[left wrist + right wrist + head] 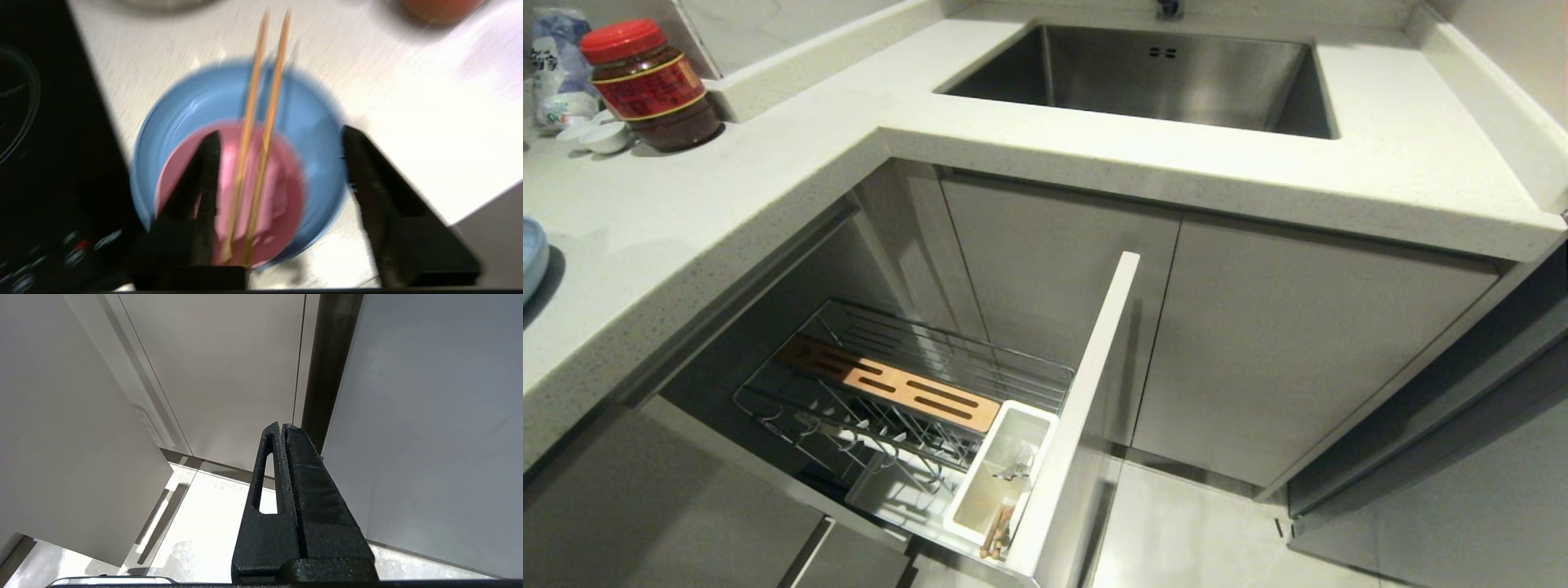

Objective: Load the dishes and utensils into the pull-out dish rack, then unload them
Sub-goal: Take the fork out of the cupboard

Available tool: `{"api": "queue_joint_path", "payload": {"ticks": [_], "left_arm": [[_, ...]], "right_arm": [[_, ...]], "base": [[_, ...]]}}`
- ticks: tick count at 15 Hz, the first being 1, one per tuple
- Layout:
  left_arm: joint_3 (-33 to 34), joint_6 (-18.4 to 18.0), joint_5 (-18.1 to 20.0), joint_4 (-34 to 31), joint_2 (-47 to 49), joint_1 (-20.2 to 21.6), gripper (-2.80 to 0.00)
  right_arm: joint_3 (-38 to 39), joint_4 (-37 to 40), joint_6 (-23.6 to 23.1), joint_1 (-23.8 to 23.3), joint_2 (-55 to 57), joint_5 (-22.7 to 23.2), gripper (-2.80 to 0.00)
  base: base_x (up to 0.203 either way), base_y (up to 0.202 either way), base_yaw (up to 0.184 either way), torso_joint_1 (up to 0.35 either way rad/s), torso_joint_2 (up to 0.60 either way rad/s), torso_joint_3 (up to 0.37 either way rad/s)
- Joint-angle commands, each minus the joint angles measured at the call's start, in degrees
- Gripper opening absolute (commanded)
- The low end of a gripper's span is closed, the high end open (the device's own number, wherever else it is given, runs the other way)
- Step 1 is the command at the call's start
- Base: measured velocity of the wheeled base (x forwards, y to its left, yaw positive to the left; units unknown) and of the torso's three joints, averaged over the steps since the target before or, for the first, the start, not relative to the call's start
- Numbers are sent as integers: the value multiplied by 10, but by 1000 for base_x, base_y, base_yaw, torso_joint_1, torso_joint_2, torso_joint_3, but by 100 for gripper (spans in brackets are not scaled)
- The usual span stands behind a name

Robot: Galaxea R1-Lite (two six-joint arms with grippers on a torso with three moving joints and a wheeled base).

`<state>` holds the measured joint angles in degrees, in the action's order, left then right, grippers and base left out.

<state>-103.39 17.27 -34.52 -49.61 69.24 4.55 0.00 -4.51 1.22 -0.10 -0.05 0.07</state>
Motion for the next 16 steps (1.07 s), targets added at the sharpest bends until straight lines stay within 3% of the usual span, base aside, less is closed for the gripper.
{"api": "queue_joint_path", "payload": {"ticks": [1, 3, 7, 10, 12, 16], "left_arm": [[0, 11, 10, 62, -30, -20, -280], [-1, 45, 37, 97, -45, -70, -280], [0, 144, 51, 125, -64, -249, -280], [32, 190, 53, 113, -52, -361, -280], [66, 219, 53, 87, -22, -398, -280], [143, 224, 53, 80, 31, -440, -280]], "right_arm": [[15, 0, 0, 0, 0, 0, -280], [15, -1, 0, 0, 0, 0, -280], [15, -1, 0, 0, 0, 0, -280], [15, -1, 0, 0, 0, 0, -280], [15, -1, 0, 0, 0, 0, -280], [15, 0, 0, 0, 0, 0, -280]], "base": [[0, 0, 0, 0, 0, 0], [0, 0, 0, 0, 0, 0], [0, 0, 0, 0, 0, 0], [0, 0, 0, 0, 0, 0], [0, 0, 0, 0, 0, 0], [0, 0, 0, 0, 0, 0]]}}
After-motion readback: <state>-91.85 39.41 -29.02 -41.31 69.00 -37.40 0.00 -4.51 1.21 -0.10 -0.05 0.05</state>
